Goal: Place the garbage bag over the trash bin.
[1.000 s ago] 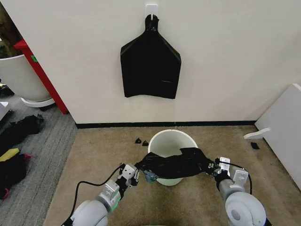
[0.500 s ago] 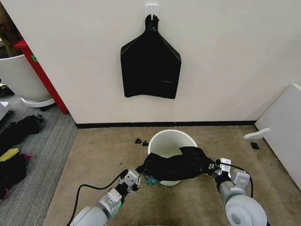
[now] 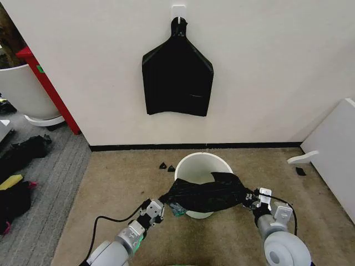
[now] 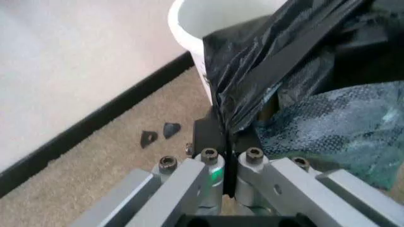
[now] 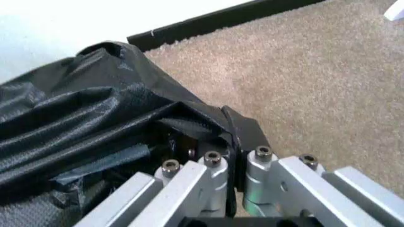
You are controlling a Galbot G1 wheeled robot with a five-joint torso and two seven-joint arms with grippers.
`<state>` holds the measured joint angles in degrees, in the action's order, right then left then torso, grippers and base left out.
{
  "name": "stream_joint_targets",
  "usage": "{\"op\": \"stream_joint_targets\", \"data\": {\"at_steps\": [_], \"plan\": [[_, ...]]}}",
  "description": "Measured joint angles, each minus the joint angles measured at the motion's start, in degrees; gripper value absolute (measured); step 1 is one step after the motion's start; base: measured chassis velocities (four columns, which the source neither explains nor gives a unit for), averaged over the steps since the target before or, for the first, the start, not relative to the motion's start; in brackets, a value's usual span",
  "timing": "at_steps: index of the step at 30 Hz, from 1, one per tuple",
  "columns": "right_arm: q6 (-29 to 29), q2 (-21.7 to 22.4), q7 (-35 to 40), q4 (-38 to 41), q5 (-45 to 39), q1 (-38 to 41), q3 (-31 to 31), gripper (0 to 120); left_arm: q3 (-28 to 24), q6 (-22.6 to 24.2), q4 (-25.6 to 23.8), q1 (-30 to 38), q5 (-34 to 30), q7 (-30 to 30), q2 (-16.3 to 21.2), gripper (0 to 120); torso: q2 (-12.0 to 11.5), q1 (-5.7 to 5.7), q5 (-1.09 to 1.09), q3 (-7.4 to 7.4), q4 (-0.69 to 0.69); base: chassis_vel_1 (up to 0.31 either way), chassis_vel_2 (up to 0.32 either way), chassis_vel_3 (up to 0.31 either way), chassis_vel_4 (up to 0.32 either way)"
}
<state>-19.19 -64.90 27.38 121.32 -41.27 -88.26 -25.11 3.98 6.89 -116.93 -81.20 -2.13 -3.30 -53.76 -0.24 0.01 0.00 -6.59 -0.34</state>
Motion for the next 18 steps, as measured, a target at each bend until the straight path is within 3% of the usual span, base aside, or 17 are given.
{"op": "stream_joint_targets", "data": {"at_steps": [12,14,18], "plan": [[1.3,-0.2,-1.2,-0.1,1.3,-0.7,0.0,0,0.0,-0.9,0.1,-1.0,3.2,-0.3,-0.2,0,0.0,0.00,0.00,0.00,0.00,0.000,0.000,0.000,0.000],[1.3,-0.2,-1.3,-0.2,1.4,-0.6,0.0,7,0.0,-0.9,0.4,-0.9,3.7,-0.3,-0.3,0,0.0,0.00,0.00,0.00,0.00,0.000,0.000,0.000,0.000],[1.3,-0.2,-1.2,-0.3,2.0,-0.6,0.0,21,-0.1,-0.8,0.5,-0.5,3.9,-0.6,-0.3,15,0.0,0.00,0.00,0.00,0.00,0.000,0.000,0.000,0.000]]}}
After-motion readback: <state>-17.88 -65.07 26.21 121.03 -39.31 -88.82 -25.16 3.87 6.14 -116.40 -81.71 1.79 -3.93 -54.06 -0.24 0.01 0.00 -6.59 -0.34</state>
